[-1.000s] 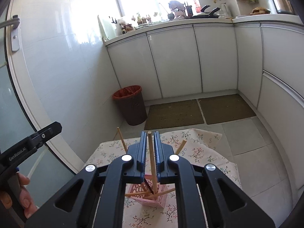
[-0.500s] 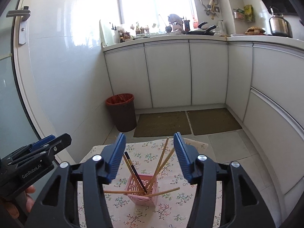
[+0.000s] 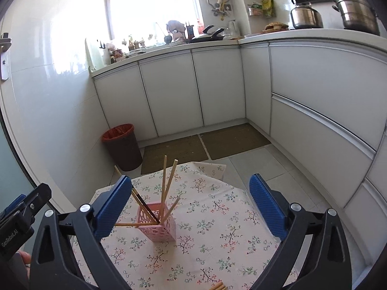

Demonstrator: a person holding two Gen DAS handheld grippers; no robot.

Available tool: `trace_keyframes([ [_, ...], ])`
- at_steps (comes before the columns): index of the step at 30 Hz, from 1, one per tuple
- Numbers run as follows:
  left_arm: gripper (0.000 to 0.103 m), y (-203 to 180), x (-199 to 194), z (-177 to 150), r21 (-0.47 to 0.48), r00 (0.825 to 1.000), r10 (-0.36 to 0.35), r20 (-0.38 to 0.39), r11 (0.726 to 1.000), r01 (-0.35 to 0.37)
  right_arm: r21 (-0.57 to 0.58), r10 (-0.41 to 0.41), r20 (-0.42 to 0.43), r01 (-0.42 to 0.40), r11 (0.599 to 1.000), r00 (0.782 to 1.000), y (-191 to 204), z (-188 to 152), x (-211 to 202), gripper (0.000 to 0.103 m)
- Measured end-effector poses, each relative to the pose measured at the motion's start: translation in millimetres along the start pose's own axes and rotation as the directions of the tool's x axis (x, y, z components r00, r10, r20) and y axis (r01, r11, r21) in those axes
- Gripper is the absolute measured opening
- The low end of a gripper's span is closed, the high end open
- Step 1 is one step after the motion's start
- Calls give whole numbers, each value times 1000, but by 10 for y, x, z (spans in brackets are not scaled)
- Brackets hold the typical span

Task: Organize utensils
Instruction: 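Drop both chopsticks into the pink cup and open both grippers, then lower both open grippers to the remaining chopsticks on the cloth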

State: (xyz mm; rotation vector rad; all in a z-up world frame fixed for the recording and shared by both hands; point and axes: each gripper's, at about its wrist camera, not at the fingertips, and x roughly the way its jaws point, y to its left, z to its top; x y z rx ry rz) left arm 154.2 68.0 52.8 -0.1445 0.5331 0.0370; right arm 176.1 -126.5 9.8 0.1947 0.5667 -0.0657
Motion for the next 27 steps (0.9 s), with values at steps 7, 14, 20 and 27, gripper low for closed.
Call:
trace_keyframes([
  [7,96,-168,-78,-120,52,1000,-15,-19,998,16,37,-50,-25,51,998,998,-257,-109,-97,96],
  [14,96,-331,136,-356,126,991,-32,-130,991,49,108,-90,-110,102,989,990,-795,-480,-93,96],
  [20,96,-616,605,-802,258,933,-57,-354,954,156,139,-113,-268,154,978,957,-1321,-1010,12,96],
  [27,96,-1048,1148,-1510,355,762,-59,-645,859,368,224,-67,-412,172,959,909,-1728,-1398,143,96],
])
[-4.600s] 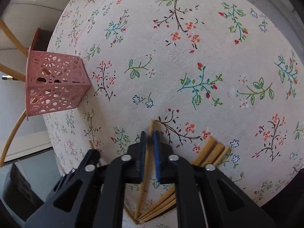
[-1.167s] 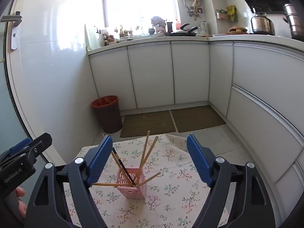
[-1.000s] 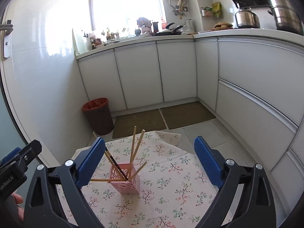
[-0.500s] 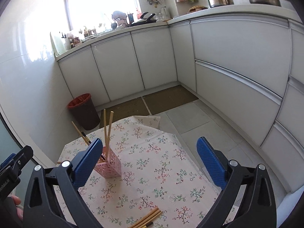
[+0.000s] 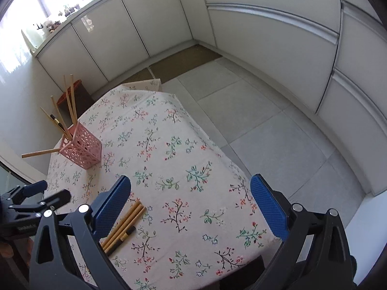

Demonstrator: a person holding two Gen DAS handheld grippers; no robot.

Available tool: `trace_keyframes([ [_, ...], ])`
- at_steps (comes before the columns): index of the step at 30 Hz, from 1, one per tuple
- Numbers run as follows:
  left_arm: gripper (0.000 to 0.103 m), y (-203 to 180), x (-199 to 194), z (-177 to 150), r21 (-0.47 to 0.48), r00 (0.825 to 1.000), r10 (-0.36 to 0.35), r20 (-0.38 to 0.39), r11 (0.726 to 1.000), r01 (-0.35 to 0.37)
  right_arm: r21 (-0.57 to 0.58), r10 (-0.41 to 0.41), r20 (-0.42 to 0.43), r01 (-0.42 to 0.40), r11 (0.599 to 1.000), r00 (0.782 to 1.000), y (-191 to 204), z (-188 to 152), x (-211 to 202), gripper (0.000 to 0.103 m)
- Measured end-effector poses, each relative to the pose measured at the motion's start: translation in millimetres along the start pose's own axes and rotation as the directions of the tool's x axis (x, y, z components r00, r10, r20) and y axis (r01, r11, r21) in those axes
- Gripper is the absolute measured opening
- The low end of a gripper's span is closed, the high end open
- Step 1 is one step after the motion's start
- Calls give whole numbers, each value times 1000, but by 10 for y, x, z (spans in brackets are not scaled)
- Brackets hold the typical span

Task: Organize utensils
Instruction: 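Lower both open grippers to the remaining chopsticks on the cloth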

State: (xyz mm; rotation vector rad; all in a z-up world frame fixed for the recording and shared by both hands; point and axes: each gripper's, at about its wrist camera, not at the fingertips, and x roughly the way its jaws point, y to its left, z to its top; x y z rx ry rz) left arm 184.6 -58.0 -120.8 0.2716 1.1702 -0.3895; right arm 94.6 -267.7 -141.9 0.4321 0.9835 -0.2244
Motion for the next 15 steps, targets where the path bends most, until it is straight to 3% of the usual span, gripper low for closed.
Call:
trace_keyframes([
  [2,96,-65,242,-9,19,996,-28,-80,999,30,24,49,-25,-48,999,999,-47,0,9,96],
  [4,95,-97,498,-13,14,983,-65,-174,998,69,23,47,-14,-47,999,999,-68,0,-4,96],
  [7,81,-118,740,10,-3,963,-86,-255,996,88,23,50,-21,-50,998,999,-91,-4,20,96],
  [10,81,-131,863,49,-39,948,-125,-291,992,119,23,47,-33,-46,999,998,-105,-7,49,96],
  [15,81,-220,1012,76,-26,938,-122,-324,992,120,39,41,-51,-39,998,998,-148,-8,91,96],
])
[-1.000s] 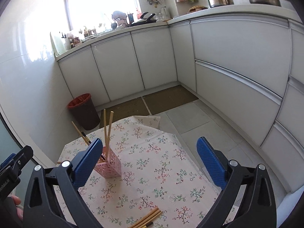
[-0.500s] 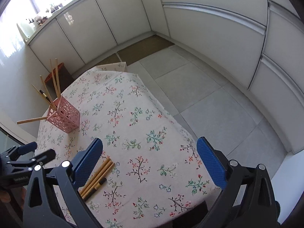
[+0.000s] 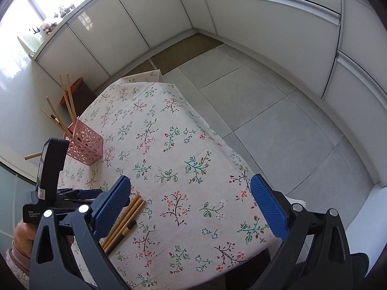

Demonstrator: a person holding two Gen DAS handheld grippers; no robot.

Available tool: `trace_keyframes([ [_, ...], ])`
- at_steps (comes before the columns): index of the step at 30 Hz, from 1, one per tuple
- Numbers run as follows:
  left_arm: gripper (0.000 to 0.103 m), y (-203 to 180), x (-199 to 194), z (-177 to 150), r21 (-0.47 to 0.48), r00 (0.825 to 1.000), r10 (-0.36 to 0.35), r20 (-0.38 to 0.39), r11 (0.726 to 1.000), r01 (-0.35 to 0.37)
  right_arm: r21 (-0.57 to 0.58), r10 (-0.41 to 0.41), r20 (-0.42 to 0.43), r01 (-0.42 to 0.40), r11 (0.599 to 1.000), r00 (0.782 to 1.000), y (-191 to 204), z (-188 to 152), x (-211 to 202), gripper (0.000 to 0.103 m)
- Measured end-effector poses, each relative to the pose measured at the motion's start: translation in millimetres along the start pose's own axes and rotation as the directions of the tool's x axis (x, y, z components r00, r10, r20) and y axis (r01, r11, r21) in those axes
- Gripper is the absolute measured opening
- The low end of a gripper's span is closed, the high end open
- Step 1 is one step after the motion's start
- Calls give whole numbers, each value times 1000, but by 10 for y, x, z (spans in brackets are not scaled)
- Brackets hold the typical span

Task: Organize utensils
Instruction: 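Lower both open grippers to the remaining chopsticks on the cloth, then grasp a wooden chopstick with the left gripper while the right gripper grasps another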

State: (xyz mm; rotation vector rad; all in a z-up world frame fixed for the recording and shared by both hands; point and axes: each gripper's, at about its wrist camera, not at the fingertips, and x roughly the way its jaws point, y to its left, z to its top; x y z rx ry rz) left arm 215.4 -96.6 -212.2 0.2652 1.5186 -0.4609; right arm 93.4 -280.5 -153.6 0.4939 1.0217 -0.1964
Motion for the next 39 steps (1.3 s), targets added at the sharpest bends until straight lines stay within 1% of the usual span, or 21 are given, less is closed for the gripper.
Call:
trace_keyframes([
  [3,74,-48,87,0,22,1000,23,-21,999,-23,24,5,-12,-5,1000,1000,-51,8,10,96],
  [5,64,-57,153,-7,30,998,43,-37,999,-42,41,11,-23,-10,999,1000,-84,15,29,96],
  [7,61,-53,222,-9,29,998,48,-50,999,-46,54,18,-36,-16,998,999,-96,16,41,96],
  [9,61,-41,237,-6,26,998,44,-47,999,-42,58,21,-46,-19,998,999,-100,9,60,96],
  [13,53,-124,263,-10,64,997,63,-45,996,-60,50,14,-56,-11,999,998,-92,-6,77,96],
  [17,50,-367,352,-52,165,987,157,-18,975,-152,67,26,-79,-21,997,997,-84,-11,115,96],
  [19,49,-386,358,-68,176,988,155,-5,973,-152,97,48,-110,-37,995,993,-75,-22,165,96],
  [20,48,-393,361,-74,178,989,147,2,973,-145,114,58,-132,-43,993,990,-59,-30,209,96],
  [21,43,-396,356,-83,178,990,143,14,974,-143,131,69,-156,-49,990,985,-45,-46,252,96],
  [23,14,-379,324,-111,177,986,163,38,970,-167,182,115,-222,-75,980,968,-10,-95,373,96],
  [24,11,-340,315,-121,166,986,158,43,973,-163,220,145,-261,-88,971,954,12,-126,459,96],
  [26,10,-207,284,-153,136,990,131,58,981,-138,284,193,-323,-100,954,926,86,-194,628,96],
  [27,9,-140,271,-172,123,988,137,71,982,-145,303,205,-346,-98,948,916,139,-232,708,95],
  [29,8,-36,229,-228,106,984,154,92,981,-163,308,210,-379,-91,947,901,245,-297,834,89],
  [31,7,127,108,-321,81,982,147,116,984,-157,282,196,-410,-80,956,891,395,-343,953,71],
  [32,7,200,22,-372,65,981,138,136,987,-147,269,194,-423,-82,960,885,469,-360,1005,67],
  [34,7,316,-130,-455,36,977,123,174,991,-131,265,210,-441,-97,959,873,596,-380,1104,50],
  [35,7,368,-214,-506,21,974,114,195,993,-120,276,228,-444,-110,955,866,654,-396,1149,48],
  [36,7,414,-281,-557,10,971,112,211,993,-117,284,238,-443,-117,952,864,692,-406,1179,44],
  [37,7,462,-350,-605,-2,967,112,231,993,-115,285,240,-440,-119,951,865,720,-403,1203,37],
  [39,7,503,-442,-642,-22,961,99,257,995,-97,259,204,-437,-95,961,876,802,-406,1241,27],
])
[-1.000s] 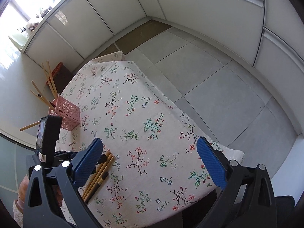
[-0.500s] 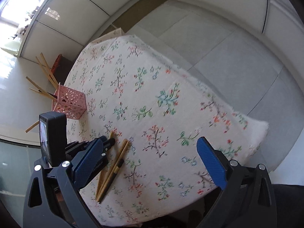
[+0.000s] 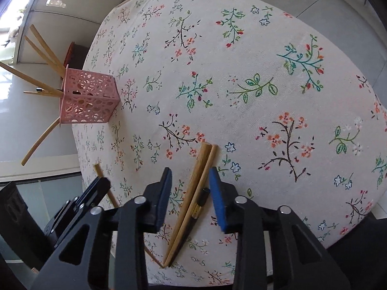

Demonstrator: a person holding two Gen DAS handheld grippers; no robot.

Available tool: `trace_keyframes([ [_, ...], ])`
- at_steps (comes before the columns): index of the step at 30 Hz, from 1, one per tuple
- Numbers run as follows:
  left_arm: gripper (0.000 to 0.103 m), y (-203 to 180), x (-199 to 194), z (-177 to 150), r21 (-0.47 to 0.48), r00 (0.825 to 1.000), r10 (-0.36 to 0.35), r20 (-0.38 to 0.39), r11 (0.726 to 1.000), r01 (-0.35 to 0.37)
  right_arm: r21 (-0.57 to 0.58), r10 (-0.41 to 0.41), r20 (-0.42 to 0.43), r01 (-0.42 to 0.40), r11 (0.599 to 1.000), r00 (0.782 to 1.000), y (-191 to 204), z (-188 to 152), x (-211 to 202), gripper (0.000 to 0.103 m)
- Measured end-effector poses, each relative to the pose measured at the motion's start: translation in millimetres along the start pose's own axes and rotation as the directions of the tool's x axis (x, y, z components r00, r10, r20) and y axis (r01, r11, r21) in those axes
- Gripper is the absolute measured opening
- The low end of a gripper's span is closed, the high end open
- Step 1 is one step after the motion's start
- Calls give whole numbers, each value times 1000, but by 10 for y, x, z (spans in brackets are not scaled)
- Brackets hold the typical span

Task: Organize utensils
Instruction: 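Grasp a wooden chopstick with the left gripper while the right gripper grasps another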

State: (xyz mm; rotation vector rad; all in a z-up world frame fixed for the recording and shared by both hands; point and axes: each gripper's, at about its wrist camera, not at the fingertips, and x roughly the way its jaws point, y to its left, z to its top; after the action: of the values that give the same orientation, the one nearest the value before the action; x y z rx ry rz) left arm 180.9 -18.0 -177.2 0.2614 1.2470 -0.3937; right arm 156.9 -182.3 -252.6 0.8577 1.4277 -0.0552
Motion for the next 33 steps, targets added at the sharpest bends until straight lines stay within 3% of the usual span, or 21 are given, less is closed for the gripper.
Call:
trace_keyframes([
  [4,7,287,-149,5,-31,1000,-7,24,1000,7,5,-68,22,68,998,997,41,10,63,21],
  [8,7,366,-216,3,-51,1000,-13,27,999,14,15,-80,23,80,997,997,58,38,104,21],
  [15,7,398,-302,23,-57,998,-28,50,998,31,33,-194,41,193,981,980,18,21,92,17],
  [20,8,415,-270,16,-63,998,-30,47,997,33,39,-217,47,215,976,975,58,57,120,17],
  [27,8,465,-356,13,-74,997,-39,72,996,44,19,-325,54,325,946,944,254,76,223,15],
  [28,8,468,-362,12,-73,997,-37,70,996,42,13,-332,59,332,943,941,273,74,238,9],
  [33,16,495,-84,-35,-85,999,-35,-40,996,32,12,-276,84,276,961,957,289,77,184,5],
])
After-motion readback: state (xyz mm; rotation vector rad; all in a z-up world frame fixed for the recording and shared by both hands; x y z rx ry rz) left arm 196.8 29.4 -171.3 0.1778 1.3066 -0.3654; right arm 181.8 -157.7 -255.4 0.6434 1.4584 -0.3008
